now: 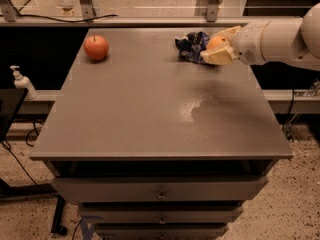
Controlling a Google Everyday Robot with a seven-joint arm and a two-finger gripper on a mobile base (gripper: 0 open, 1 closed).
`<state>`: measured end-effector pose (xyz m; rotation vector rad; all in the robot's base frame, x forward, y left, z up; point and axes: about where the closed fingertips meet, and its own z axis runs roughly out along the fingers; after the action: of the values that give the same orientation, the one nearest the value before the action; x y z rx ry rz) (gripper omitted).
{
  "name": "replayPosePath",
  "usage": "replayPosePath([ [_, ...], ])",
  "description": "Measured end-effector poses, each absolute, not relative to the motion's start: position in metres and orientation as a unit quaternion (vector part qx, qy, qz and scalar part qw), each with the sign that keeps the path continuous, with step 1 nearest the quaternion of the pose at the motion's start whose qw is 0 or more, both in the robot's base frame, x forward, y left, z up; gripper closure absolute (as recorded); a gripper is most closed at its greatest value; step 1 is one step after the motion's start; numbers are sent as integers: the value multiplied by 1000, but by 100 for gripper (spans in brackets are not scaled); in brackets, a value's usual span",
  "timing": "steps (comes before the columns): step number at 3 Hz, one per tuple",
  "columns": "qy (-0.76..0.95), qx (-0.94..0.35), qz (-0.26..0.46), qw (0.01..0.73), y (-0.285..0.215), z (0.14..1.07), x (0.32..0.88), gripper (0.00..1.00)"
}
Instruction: Move orange near blue chip bag
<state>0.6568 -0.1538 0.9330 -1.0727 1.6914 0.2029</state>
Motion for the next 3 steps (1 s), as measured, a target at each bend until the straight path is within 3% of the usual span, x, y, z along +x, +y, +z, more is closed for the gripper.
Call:
replayPosePath([
  [2, 737, -392, 81, 545, -210, 911, 713, 100],
  [3, 747, -374, 101, 541, -202, 887, 725, 100],
])
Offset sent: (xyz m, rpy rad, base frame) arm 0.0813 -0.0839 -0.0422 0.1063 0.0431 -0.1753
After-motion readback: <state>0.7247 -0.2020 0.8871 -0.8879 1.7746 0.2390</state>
